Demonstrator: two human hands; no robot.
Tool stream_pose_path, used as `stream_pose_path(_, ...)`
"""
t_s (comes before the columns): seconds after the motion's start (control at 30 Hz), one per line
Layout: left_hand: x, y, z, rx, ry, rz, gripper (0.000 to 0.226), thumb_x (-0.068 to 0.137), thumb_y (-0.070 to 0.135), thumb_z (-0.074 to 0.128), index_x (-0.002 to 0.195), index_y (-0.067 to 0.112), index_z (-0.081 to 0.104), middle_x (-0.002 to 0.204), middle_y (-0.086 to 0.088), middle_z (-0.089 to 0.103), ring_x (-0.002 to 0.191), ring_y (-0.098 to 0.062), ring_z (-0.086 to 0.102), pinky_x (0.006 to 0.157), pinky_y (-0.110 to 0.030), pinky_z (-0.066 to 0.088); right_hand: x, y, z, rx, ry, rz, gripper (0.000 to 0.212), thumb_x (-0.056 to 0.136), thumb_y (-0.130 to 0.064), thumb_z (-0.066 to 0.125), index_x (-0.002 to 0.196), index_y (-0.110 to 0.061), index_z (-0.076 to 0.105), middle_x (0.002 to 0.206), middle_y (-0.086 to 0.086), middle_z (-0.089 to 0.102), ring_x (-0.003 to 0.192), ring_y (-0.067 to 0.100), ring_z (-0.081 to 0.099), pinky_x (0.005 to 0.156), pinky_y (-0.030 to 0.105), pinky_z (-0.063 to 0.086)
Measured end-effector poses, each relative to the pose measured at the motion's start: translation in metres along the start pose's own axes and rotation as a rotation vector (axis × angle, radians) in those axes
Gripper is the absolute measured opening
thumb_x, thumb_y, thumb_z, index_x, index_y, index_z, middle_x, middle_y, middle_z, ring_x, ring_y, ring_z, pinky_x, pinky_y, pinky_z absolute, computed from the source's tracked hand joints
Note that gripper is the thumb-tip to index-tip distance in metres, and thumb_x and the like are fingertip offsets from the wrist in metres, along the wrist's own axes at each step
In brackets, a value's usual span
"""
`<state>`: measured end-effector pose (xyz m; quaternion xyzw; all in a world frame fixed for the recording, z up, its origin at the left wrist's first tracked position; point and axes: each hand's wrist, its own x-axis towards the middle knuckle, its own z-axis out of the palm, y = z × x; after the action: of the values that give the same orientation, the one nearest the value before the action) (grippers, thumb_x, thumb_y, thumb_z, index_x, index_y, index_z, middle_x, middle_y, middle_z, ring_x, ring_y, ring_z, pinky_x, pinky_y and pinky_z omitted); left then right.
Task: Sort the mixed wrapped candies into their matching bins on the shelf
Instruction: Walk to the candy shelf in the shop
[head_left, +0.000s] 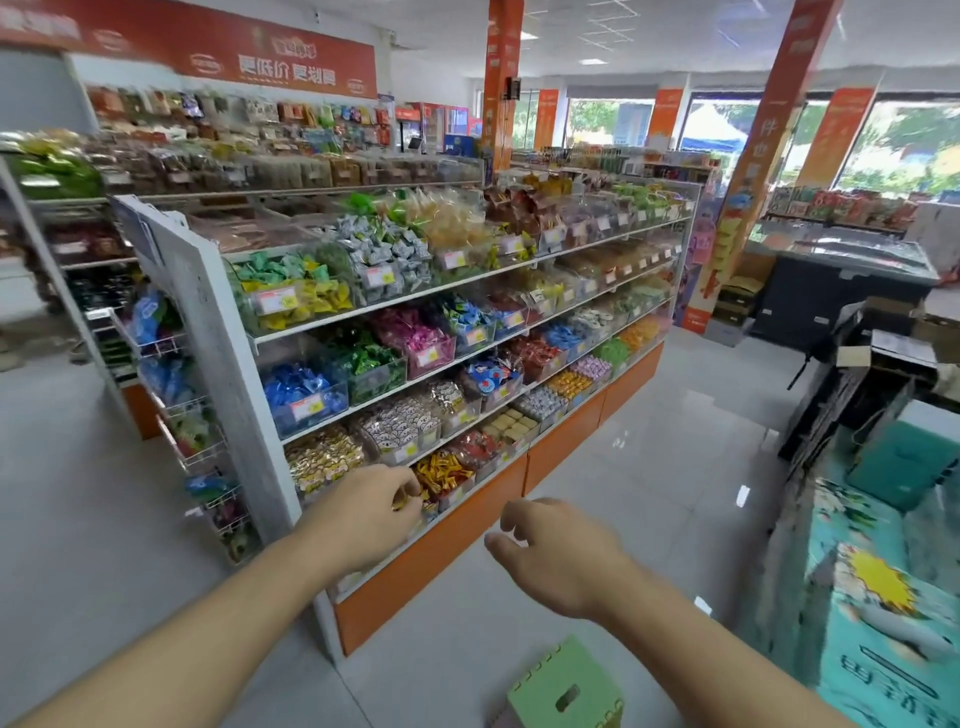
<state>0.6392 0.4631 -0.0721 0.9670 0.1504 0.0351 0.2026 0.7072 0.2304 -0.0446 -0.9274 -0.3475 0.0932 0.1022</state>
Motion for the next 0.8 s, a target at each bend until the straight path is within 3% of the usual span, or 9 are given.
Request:
stream_pose_path(0.23, 0.086, -0.048, -0.003, -0.017, -0.014, -0.039, 0.019, 0.1, 0.045, 0.05, 0.107, 0.037, 0.065, 0.098, 0.017, 0.062, 0.083, -0.006, 0.062, 0.075, -0.039, 0.06, 0.109, -0.002, -0.006, -0.024, -0.033, -0.065, 0.043, 0.101, -0.062, 0.036, 0.115, -0.028, 0.058, 0.113, -0.002, 0.064, 0.1, 0.023, 0.062, 0.086, 0.042, 0.056)
stream_pose_path(0.63, 0.267, -0.148, 0.008, -0.086, -0.071, 0.019, 0.012, 0.099, 0.045, 0.051, 0.095, 0.039, 0.062, 0.087, 0.015, 0.063, 0.071, -0.011, 0.066, 0.07, -0.044, 0.06, 0.302, -0.026, 0.006, -0.042, -0.079, -0.011, 0.049, 0.099, -0.067, 0.036, 0.117, -0.028, 0.059, 0.112, -0.003, 0.066, 0.1, 0.023, 0.063, 0.086, 0.044, 0.057)
stream_pose_path(0.8, 0.327, -0.178, 0.018, -0.179, -0.081, -0.01, 0.013, 0.099, 0.048, 0.051, 0.107, 0.042, 0.06, 0.103, 0.018, 0.06, 0.085, -0.006, 0.065, 0.077, -0.038, 0.06, 0.379, -0.017, 0.014, -0.017, -0.104, -0.024, 0.049, 0.096, -0.069, 0.035, 0.111, -0.029, 0.058, 0.107, -0.004, 0.066, 0.096, 0.022, 0.063, 0.082, 0.045, 0.057)
